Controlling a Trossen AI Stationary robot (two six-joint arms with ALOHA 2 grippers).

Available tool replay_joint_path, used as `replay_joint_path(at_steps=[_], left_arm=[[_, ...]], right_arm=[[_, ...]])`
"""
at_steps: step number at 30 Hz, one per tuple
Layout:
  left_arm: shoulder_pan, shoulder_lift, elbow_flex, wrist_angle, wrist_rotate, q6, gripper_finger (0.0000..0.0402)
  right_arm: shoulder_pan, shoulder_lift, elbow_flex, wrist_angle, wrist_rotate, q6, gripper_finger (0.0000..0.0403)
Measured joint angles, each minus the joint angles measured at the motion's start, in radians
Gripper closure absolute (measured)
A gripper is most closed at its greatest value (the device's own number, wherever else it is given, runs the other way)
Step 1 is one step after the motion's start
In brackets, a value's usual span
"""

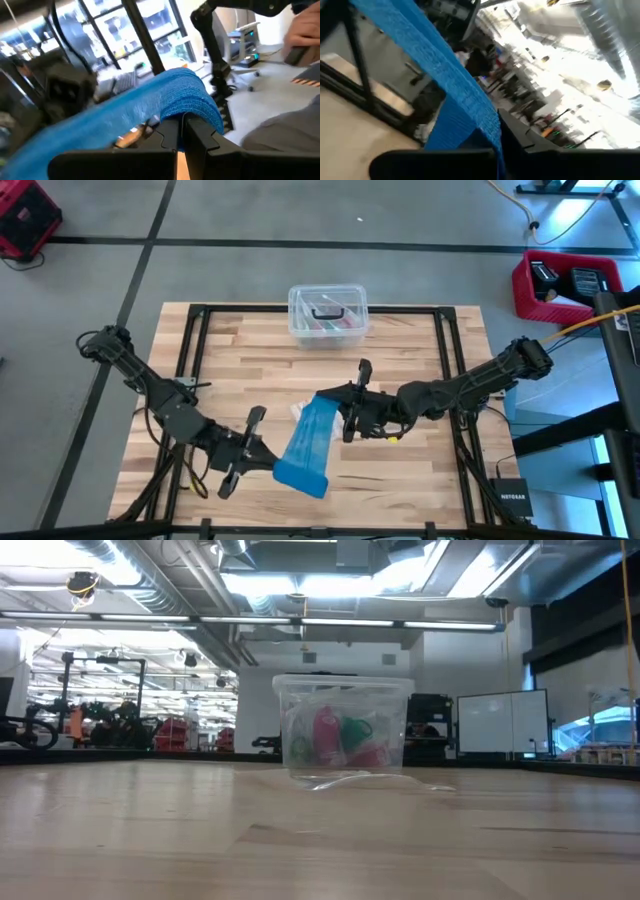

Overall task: Roll bandage
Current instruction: Roll the blue bandage

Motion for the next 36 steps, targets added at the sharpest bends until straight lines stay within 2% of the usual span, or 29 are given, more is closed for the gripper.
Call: replay_joint_path(at_steps=[3, 9, 12, 15, 18, 24, 29, 33, 36], left_arm=[[-0.015, -0.007, 0.000, 0.068, -0.091, 0.092, 0.0400], [-0.021, -0.012, 0.000, 0.239, -0.368, 0.372, 0.0400], [-0.013, -0.012, 0.000, 0.281, -0.445, 0.454, 0.0400], [-0.013, -0.012, 0.000, 0.291, -0.457, 0.474, 0.0400], [-0.003, -0.012, 0.000, 0.301, -0.457, 0.470, 0.0400], [0.014, -0.012, 0.000, 0.304, -0.463, 0.456, 0.0400], [0.013, -0.012, 0.000, 0.297, -0.463, 0.459, 0.0400], [0.014, -0.012, 0.000, 0.277, -0.465, 0.455, 0.0400], [0.013, -0.012, 0.000, 0.289, -0.465, 0.464, 0.0400]], right_arm=[[-0.004, 0.000, 0.000, -0.072, -0.042, 0.140, 0.0392], [-0.004, -0.001, 0.000, -0.123, -0.146, 0.382, 0.0393], [-0.004, -0.001, 0.000, -0.135, -0.194, 0.530, 0.0389], [-0.005, -0.001, 0.000, -0.128, -0.234, 0.594, 0.0378], [-0.005, -0.001, 0.000, -0.112, -0.213, 0.636, 0.0349], [-0.004, -0.001, 0.000, -0.088, -0.164, 0.646, 0.0244], [-0.004, -0.001, 0.000, -0.043, -0.252, 0.676, 0.0163], [-0.004, -0.001, 0.000, -0.047, -0.279, 0.703, 0.0126], [-0.004, -0.001, 0.000, -0.048, -0.278, 0.705, 0.0115]])
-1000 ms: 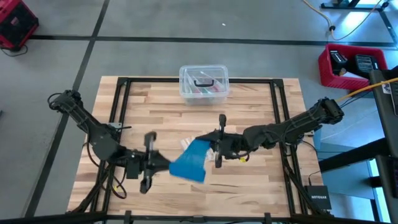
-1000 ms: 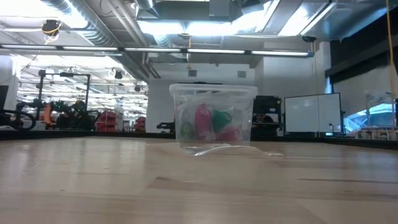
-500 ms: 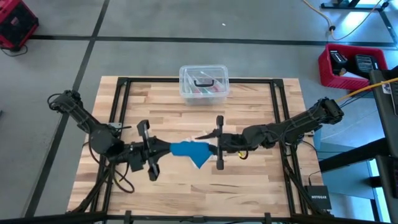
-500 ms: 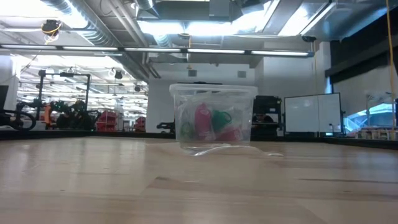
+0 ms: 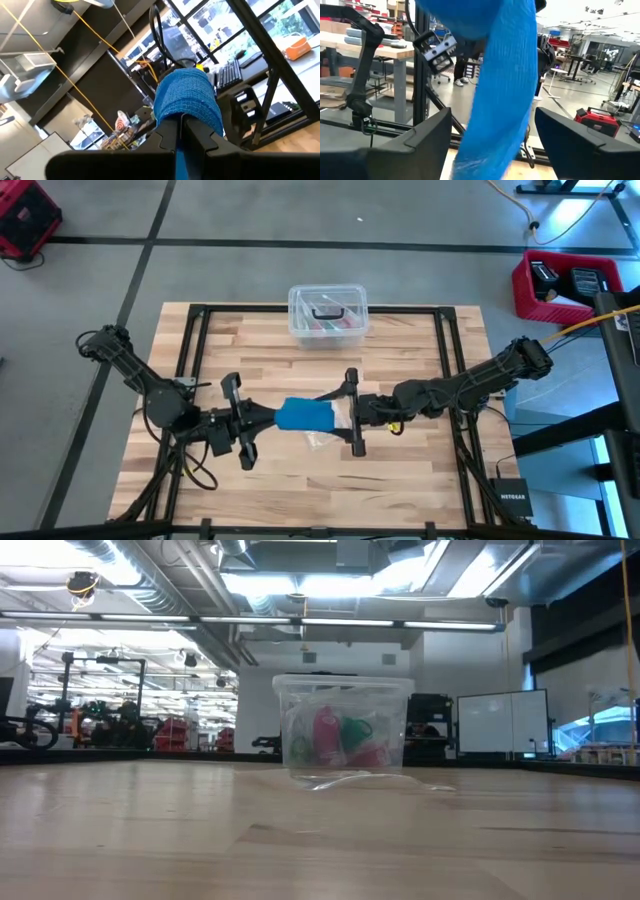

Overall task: Roll bandage
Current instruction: Roll the blue bandage

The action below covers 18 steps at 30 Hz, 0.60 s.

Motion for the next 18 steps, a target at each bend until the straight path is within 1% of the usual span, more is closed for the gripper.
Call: replay_joint_path(at_steps=[4, 9, 15, 18], left_arm=[[-0.004, 0.000, 0.000, 0.043, 0.001, 0.013, 0.0400], [-0.030, 0.000, 0.000, 0.068, 0.001, 0.045, 0.0400], [-0.028, 0.000, 0.000, 0.069, 0.002, 0.053, 0.0400], [-0.027, 0.000, 0.000, 0.070, 0.001, 0.051, 0.0400]], right_arm=[[0.000, -0.002, 0.000, -0.040, 0.003, 0.000, 0.0116], [0.001, -0.036, -0.001, -0.126, 0.068, 0.000, 0.0125], [0.000, -0.046, -0.001, -0.123, 0.053, 0.038, 0.0137], [0.001, -0.033, -0.001, -0.137, 0.063, 0.018, 0.0150]])
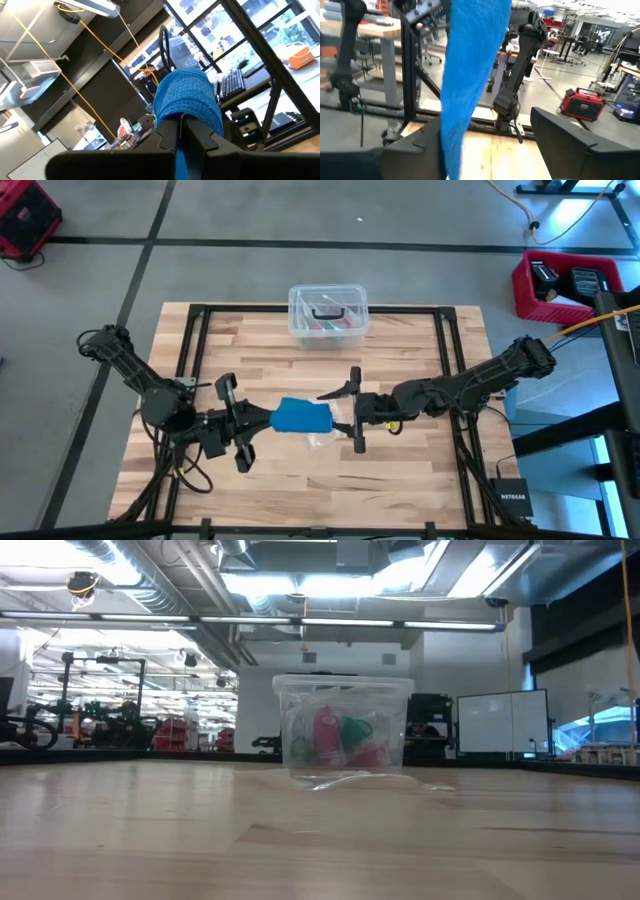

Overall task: Roll bandage
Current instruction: Roll the blue bandage

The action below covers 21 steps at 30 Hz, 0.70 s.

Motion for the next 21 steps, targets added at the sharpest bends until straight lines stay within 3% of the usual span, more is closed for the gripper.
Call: replay_joint_path(at_steps=[16, 21], left_arm=[[0.000, 0.000, 0.000, 0.000, 0.000, 0.010, 0.0400], [0.000, 0.000, 0.000, 0.005, 0.000, 0.010, 0.0400]], right_arm=[[-0.001, -0.006, 0.000, -0.081, -0.010, 0.076, 0.0270], [-0.001, 0.003, 0.001, -0.098, -0.009, 0.012, 0.0358]])
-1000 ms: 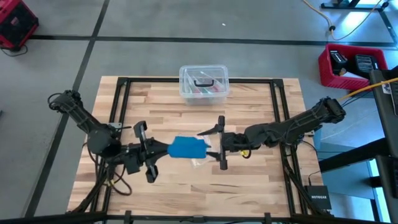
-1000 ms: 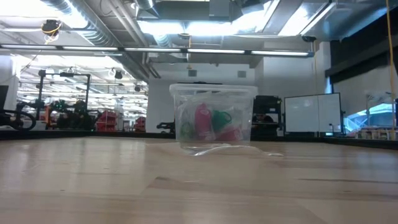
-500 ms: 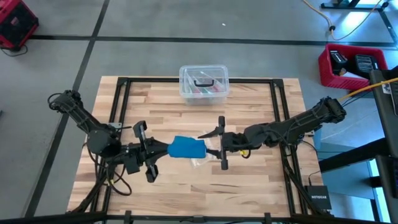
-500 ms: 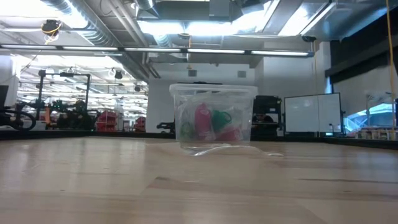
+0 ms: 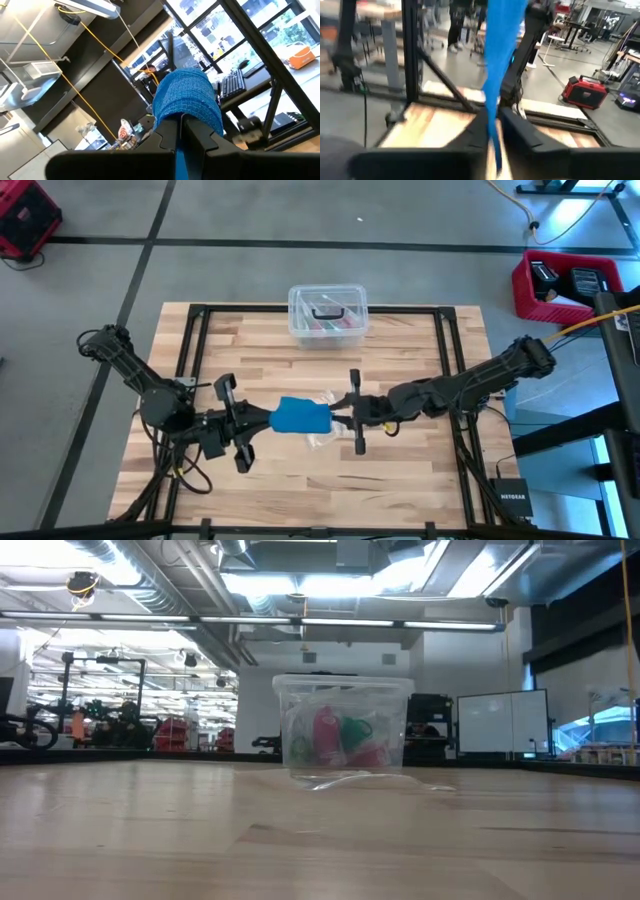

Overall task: Roll bandage
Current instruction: Roll the blue bandage

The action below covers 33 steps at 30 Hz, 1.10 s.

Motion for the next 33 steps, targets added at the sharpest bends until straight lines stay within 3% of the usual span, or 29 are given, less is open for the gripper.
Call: replay_joint_path(at_steps=[2, 7, 12, 20, 27, 33], left_arm=[[0.000, 0.000, 0.000, 0.006, 0.003, -0.003, 0.0400], [0.000, 0.000, 0.000, 0.123, 0.045, 0.008, 0.0400], [-0.003, -0.004, 0.000, 0.236, 0.043, 0.144, 0.0400], [0.042, -0.017, 0.000, 0.273, -0.087, 0.388, 0.0400], [0.139, -0.017, 0.000, 0.233, -0.171, 0.491, 0.0400], [0.190, -0.017, 0.000, -0.007, -0.191, 0.412, 0.0400]], right_arm=[[0.000, 0.011, 0.000, -0.019, 0.000, -0.031, 0.0390], [0.000, 0.021, 0.000, -0.025, 0.000, -0.060, 0.0395], [0.018, 0.022, 0.000, -0.023, 0.009, -0.067, 0.0398], [0.115, 0.022, 0.000, -0.020, 0.091, -0.075, 0.0400], [0.175, 0.022, 0.000, -0.005, 0.124, -0.076, 0.0400], [0.223, 0.022, 0.000, 0.060, 0.149, -0.121, 0.0401]])
